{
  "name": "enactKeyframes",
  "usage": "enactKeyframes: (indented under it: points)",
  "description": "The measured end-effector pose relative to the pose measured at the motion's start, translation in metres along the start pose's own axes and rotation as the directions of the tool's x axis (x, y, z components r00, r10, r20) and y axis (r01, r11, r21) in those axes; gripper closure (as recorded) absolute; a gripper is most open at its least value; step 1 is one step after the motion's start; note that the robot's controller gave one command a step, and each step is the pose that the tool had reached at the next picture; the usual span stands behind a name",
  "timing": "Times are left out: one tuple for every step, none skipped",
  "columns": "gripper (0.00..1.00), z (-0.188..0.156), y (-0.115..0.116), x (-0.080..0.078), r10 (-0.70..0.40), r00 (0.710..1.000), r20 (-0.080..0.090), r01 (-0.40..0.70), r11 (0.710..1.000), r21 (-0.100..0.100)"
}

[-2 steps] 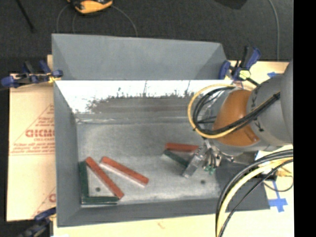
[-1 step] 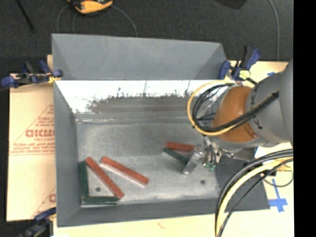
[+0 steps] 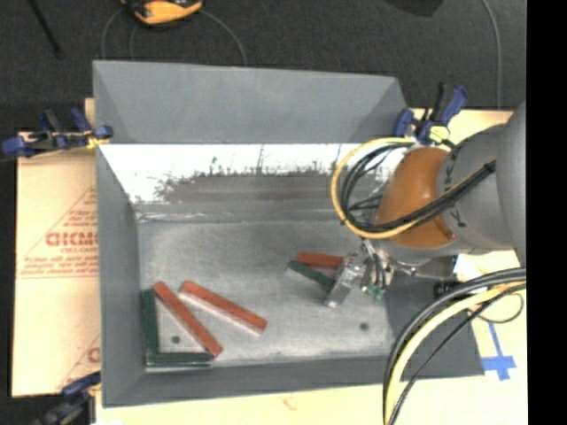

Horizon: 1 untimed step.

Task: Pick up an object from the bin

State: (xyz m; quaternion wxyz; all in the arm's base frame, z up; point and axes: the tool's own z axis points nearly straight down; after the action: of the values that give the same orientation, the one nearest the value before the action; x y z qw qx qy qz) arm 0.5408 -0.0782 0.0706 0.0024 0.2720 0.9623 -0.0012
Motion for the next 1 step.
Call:
enactKeyframes:
  points:
    - [1.00, 0.0000, -0.0114, 0.0119, -0.107, 0.994, -0.002, 0.107, 0.994, -0.001]
